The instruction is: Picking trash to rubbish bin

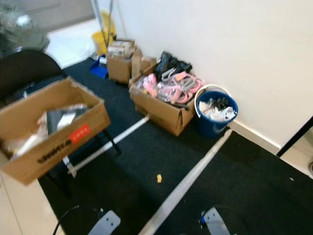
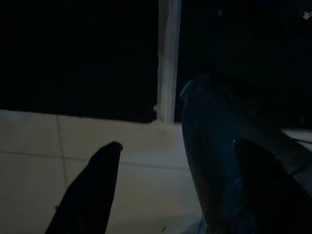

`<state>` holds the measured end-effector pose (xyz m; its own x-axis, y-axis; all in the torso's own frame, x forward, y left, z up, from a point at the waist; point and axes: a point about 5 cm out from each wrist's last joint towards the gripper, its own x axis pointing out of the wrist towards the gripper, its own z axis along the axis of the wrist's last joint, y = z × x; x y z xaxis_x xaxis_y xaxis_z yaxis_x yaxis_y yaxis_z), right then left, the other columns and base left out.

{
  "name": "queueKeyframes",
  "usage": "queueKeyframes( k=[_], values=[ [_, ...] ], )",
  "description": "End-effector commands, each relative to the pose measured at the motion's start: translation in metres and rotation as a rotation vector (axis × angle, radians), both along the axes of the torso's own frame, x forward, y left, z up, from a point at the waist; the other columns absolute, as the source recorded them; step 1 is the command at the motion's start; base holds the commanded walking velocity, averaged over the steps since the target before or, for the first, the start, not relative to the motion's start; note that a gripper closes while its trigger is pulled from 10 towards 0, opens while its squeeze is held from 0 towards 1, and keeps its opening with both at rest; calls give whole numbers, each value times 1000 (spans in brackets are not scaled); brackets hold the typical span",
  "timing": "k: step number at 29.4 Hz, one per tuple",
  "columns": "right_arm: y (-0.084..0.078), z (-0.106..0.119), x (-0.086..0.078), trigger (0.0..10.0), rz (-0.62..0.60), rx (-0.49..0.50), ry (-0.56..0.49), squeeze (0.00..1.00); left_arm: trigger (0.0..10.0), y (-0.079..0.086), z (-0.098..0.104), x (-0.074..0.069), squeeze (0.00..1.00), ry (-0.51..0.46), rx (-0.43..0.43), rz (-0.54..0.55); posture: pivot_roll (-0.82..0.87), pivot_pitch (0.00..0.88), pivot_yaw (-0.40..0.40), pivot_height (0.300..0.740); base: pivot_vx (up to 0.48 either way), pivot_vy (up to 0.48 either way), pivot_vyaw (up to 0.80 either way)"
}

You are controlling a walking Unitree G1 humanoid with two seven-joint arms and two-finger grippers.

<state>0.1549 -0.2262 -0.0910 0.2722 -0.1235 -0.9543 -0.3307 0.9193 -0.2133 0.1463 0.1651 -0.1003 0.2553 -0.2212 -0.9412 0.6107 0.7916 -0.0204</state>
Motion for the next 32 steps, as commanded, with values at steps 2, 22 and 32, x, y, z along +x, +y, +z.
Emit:
queueKeyframes(
  k=[2, 22, 32],
  values=[
    [-3, -1, -6, 10000, -2, -10, 21, 0, 10000, 1, -6, -18, 0, 73, 7, -7, 20, 89, 92, 740, 0, 0, -800],
    [-3, -1, -5, 10000, -8, -10, 21, 0, 10000, 3, -7, -20, 0, 76, 8, -16, 16, 93, 93, 740, 0, 0, -800],
    [-4, -1, -5, 10000, -5, -13, 22, 0, 10000, 2, -7, -21, 0, 75, 5, -12, 13, 98, 84, 740, 0, 0, -800]
  ],
)
